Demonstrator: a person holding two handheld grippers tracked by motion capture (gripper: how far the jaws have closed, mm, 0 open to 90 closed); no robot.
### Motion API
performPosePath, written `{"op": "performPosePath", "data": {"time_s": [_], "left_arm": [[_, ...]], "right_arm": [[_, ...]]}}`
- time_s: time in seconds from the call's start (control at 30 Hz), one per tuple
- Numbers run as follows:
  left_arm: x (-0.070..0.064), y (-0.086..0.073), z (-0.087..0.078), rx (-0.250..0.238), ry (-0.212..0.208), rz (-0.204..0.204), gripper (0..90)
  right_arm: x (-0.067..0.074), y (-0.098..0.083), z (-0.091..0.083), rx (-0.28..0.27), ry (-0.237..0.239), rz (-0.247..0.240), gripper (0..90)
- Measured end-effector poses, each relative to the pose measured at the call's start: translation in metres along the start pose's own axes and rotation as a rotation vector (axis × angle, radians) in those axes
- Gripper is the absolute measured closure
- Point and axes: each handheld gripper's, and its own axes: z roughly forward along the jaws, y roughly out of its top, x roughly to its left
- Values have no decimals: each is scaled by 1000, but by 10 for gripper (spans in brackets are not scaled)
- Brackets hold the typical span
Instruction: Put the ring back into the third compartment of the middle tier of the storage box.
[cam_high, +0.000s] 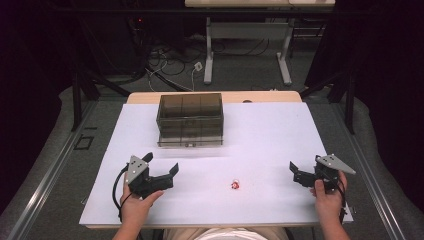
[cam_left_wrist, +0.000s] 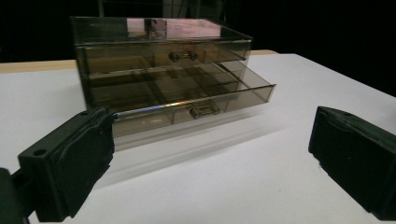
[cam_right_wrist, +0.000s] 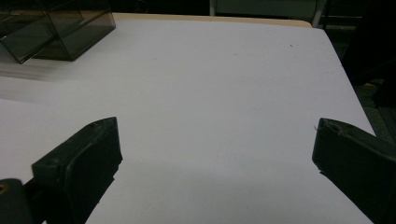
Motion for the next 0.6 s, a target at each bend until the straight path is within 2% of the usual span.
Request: {"op": "performPosePath", "data": {"time_s": [0.07, 0.13, 0.17, 0.3, 0.4, 0.57, 0.6], "left_arm": [[-8, 3, 4, 3, -18, 7, 12], [-10, 3, 5, 4, -22, 13, 12], [-15, 4, 8, 14, -36, 26, 12], [-23, 5, 14, 18, -50, 52, 12], [-31, 8, 21, 11, -77, 66, 12], [-39, 12, 28, 4, -100, 77, 12], [-44, 13, 32, 10, -109, 95, 12]], "right_arm": [[0, 1, -1, -16, 10, 3, 10], [-1, 1, -2, -14, 5, 6, 10], [-1, 1, -2, -10, 10, 18, 10], [0, 0, -2, -10, 12, 1, 10], [1, 1, -3, -7, 15, 3, 11], [1, 1, -3, -10, 19, 2, 11], [1, 1, -3, -11, 20, -8, 11]]}}
